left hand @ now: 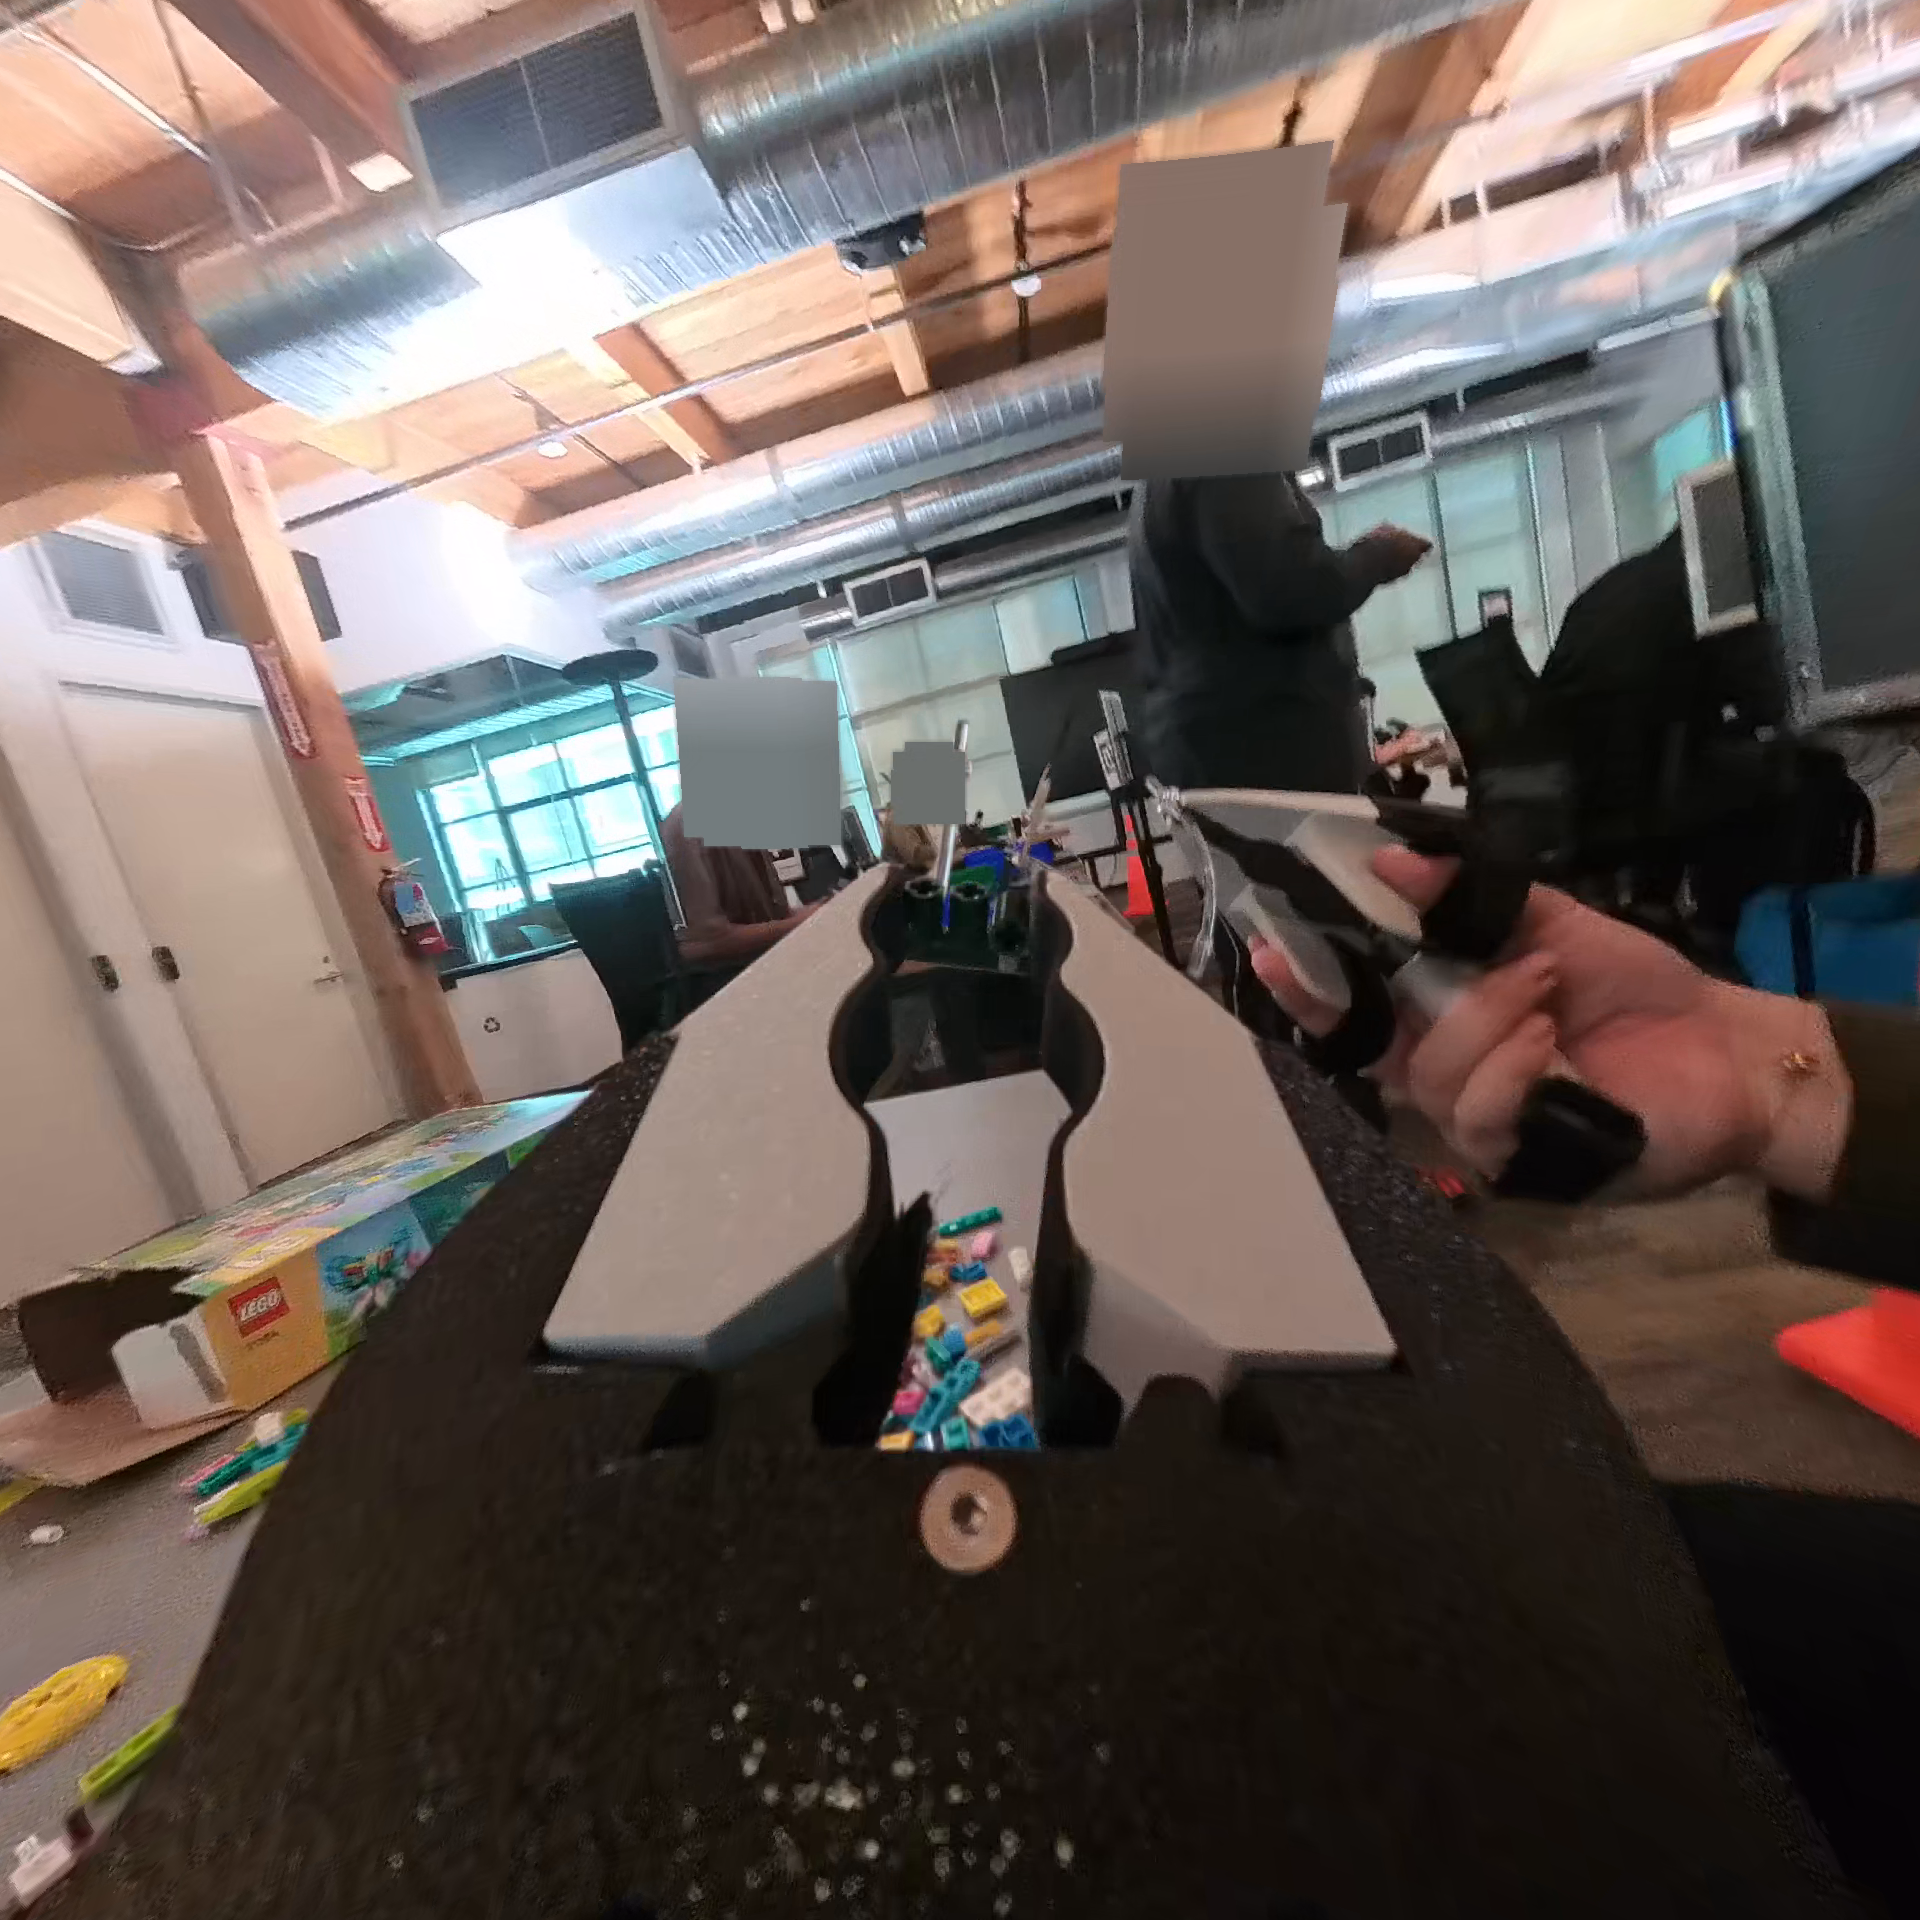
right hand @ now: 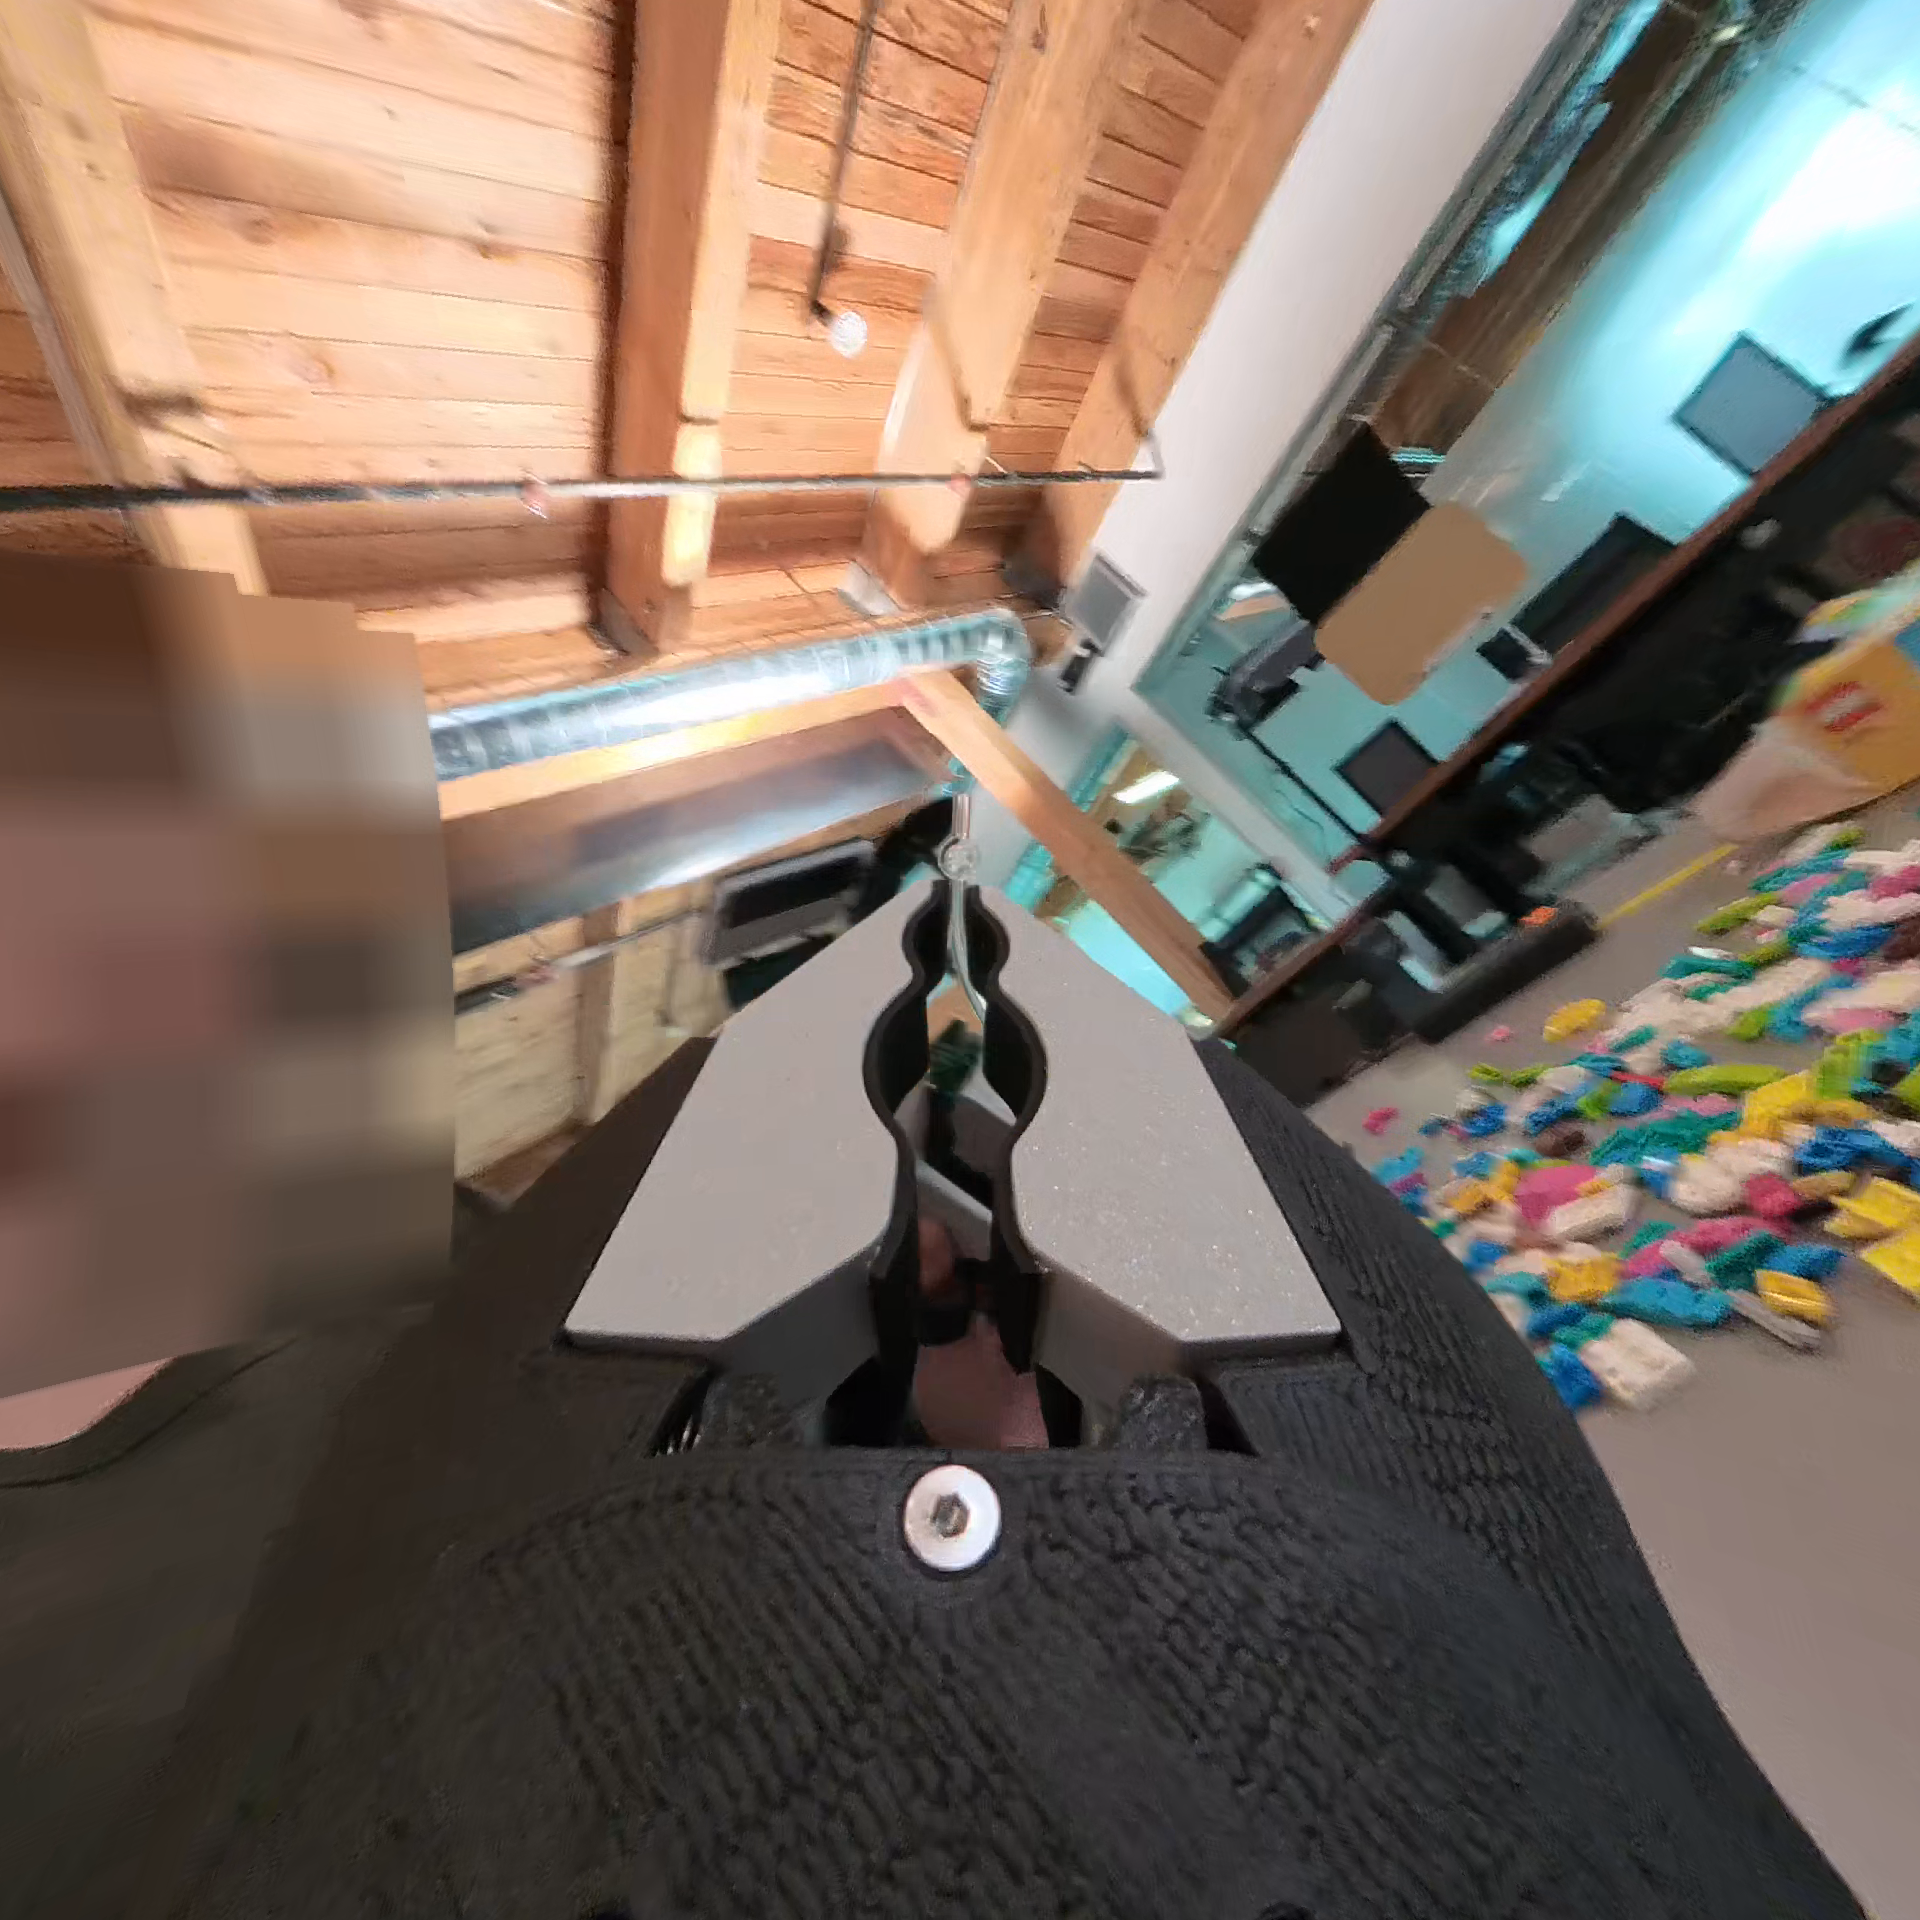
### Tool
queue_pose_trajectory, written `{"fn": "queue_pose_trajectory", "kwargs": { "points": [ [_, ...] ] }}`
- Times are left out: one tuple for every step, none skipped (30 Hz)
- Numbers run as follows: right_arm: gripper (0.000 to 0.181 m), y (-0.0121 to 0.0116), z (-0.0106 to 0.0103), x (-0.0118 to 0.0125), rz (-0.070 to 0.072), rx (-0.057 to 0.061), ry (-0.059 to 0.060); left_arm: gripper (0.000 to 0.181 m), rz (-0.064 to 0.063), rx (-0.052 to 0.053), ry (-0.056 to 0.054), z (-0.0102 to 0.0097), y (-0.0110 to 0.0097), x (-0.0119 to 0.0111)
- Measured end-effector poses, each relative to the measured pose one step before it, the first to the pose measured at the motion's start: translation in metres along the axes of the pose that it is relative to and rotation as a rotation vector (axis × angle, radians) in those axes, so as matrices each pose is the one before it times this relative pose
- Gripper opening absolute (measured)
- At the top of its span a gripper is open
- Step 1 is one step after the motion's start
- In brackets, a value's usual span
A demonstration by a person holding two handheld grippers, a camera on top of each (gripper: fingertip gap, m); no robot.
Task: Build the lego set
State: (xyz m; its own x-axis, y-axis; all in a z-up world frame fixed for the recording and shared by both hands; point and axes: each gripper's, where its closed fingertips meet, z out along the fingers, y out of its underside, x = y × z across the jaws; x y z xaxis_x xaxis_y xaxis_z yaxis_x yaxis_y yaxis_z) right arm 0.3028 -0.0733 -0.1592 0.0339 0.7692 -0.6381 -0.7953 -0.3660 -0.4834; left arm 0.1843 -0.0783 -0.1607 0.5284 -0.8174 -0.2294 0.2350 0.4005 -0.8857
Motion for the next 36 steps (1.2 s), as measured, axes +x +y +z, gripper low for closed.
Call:
{"fn": "queue_pose_trajectory", "kwargs": {
  "points": [
    [0.002,0.00442,0.00276,0.00909,-0.0415,-0.0340,0.0602,0.021,-0.0008,0.0063,-0.0223,0.00037,-0.00095,-0.00545],
    [0.001,0.00685,0.00160,0.01241,-0.0500,-0.0547,0.0796,0.021,0.0256,-0.0128,-0.0212,-0.00003,0.00234,-0.00459],
    [0.001,0.00894,0.00070,0.01486,-0.0506,-0.0747,0.0944,0.021,0.0424,-0.0173,-0.0224,-0.00070,0.00351,-0.00376],
    [0.002,0.00899,0.00057,0.01283,-0.0618,-0.0780,0.0863,0.021,0.0423,-0.0124,-0.0274,-0.00171,0.00327,-0.00367],
    [0.002,0.01009,0.00078,0.01004,-0.0719,-0.0913,0.0730,0.021,0.0330,-0.0114,-0.0274,-0.00205,0.00338,-0.00341],
    [0.002,0.00930,0.00119,0.00749,-0.0736,-0.0883,0.0620,0.021,0.0271,-0.0107,-0.0247,-0.00198,0.00327,-0.00296],
    [0.002,0.00790,0.00180,0.00216,-0.0618,-0.0780,0.0285,0.021,0.0198,-0.0071,-0.0236,-0.00160,0.00257,-0.00285],
    [0.002,0.00343,0.00219,-0.00380,-0.0315,-0.0460,-0.0136,0.021,0.0125,-0.0026,-0.0184,-0.00098,0.00161,-0.00190],
    [0.002,-0.00246,0.00204,-0.00631,0.0085,0.0003,-0.0377,0.021,0.0049,-0.0010,-0.0001,-0.00011,0.00111,0.00102],
    [0.002,-0.00542,0.00176,-0.00654,0.0357,0.0271,-0.0485,0.021,0.0034,-0.0017,0.0163,0.00088,0.00089,0.00367],
    [0.002,-0.00498,0.00131,-0.00465,0.0377,0.0330,-0.0429,0.021,0.0105,-0.0023,0.0160,0.00118,0.00071,0.00382],
    [0.002,-0.00211,0.00097,-0.00076,0.0253,0.0209,-0.0194,0.021,0.0149,-0.0026,0.0117,0.00100,0.00030,0.00284],
    [0.002,0.00081,0.00054,0.00404,0.0103,0.0048,0.0116,0.021,0.0089,-0.0005,0.0076,0.00048,-0.00029,0.00151],
    [0.002,0.00197,0.00024,0.00619,-0.0057,-0.0035,0.0302,0.021,-0.0066,0.0010,0.0088,0.00025,-0.00034,0.00075],
    [0.002,0.00291,0.00013,0.00563,-0.0169,-0.0126,0.0299,0.021,-0.0213,-0.0027,0.0153,0.00025,0.00057,0.00097],
    [0.002,0.00284,0.00061,0.00453,-0.0204,-0.0186,0.0266,0.021,-0.0319,-0.0077,0.0144,0.00043,0.00123,0.00014],
    [0.002,0.00180,0.00058,0.00443,-0.0229,-0.0173,0.0306,0.021,-0.0332,-0.0032,0.0002,-0.00006,0.00026,-0.00254],
    [0.002,0.00081,0.00061,0.00330,-0.0310,-0.0160,0.0267,0.021,-0.0336,-0.0039,0.0071,0.00001,-0.00010,-0.00247],
    [0.002,-0.00001,0.00047,0.00173,-0.0315,-0.0136,0.0187,0.021,-0.0384,-0.0094,0.0190,0.00044,0.00045,-0.00156],
    [0.002,-0.00067,0.00028,0.00057,-0.0267,-0.0103,0.0104,0.021,-0.0439,-0.0119,0.0167,0.00032,0.00104,-0.00265],
    [0.002,-0.00093,-0.00001,0.00016,-0.0208,-0.0073,0.0045,0.021,-0.0479,-0.0175,0.0107,0.00036,0.00185,-0.00403],
    [0.002,-0.00100,-0.00012,0.00068,-0.0153,-0.0035,0.0037,0.021,-0.0500,-0.0277,0.0078,0.00061,0.00335,-0.00469],
    [0.002,-0.00073,-0.00036,0.00127,-0.0105,-0.0020,0.0033,0.021,-0.0485,-0.0295,0.0041,0.00044,0.00383,-0.00539],
    [0.002,-0.00026,-0.00028,0.00193,-0.0057,-0.0027,0.0041,0.021,-0.0465,-0.0442,0.0048,0.00039,0.00559,-0.00547],
    [0.002,0.00044,-0.00039,0.00267,-0.0025,-0.0059,0.0063,0.021,-0.0384,-0.0578,0.0084,0.00019,0.00684,-0.00529],
    [0.001,0.00082,-0.00027,0.00253,-0.0035,-0.0076,0.0059,0.021,-0.0338,-0.0782,0.0124,0.00008,0.00941,-0.00513],
    [0.001,0.00019,-0.00048,0.00170,-0.0050,-0.0049,0.0029,0.021,-0.0282,-0.0812,0.0102,-0.00077,0.00984,-0.00515],
    [0.001,-0.00042,-0.00059,0.00045,-0.0048,-0.0010,-0.0028,0.021,-0.0203,-0.0817,0.0145,-0.00176,0.01022,-0.00392],
    [0.001,-0.00124,-0.00069,-0.00063,-0.0047,0.0033,-0.0080,0.021,-0.0126,-0.0696,0.0095,-0.00273,0.00912,-0.00344],
    [0.001,-0.00172,-0.00080,-0.00063,-0.0043,0.0061,-0.0063,0.021,-0.0033,-0.0594,0.0108,-0.00369,0.00806,-0.00187],
    [0.001,-0.00156,-0.00075,-0.00035,-0.0043,0.0048,-0.0044,0.021,-0.0011,-0.0550,0.0053,-0.00425,0.00782,-0.00173],
    [0.001,-0.00129,-0.00065,-0.00054,-0.0062,0.0046,-0.0058,0.021,-0.0076,-0.0610,0.0102,-0.00373,0.00914,-0.00089],
    [0.001,-0.00122,-0.00063,-0.00049,-0.0065,0.0062,-0.0063,0.022,-0.0068,-0.0465,0.0227,-0.00284,0.00745,0.00137],
    [0.002,-0.00127,-0.00064,0.00009,-0.0056,0.0085,-0.0029,0.021,-0.0036,0.0025,0.0275,-0.00172,0.00022,0.00348],
    [0.002,-0.00154,-0.00063,0.00044,-0.0048,0.0099,-0.0014,0.022,-0.0193,0.0166,0.0338,0.00037,-0.00304,0.00488],
    [0.002,-0.00211,-0.00080,0.00039,-0.0057,0.0136,-0.0019,0.022,-0.0267,-0.0026,0.0479,0.00366,-0.00148,0.00680]
  ]
}}
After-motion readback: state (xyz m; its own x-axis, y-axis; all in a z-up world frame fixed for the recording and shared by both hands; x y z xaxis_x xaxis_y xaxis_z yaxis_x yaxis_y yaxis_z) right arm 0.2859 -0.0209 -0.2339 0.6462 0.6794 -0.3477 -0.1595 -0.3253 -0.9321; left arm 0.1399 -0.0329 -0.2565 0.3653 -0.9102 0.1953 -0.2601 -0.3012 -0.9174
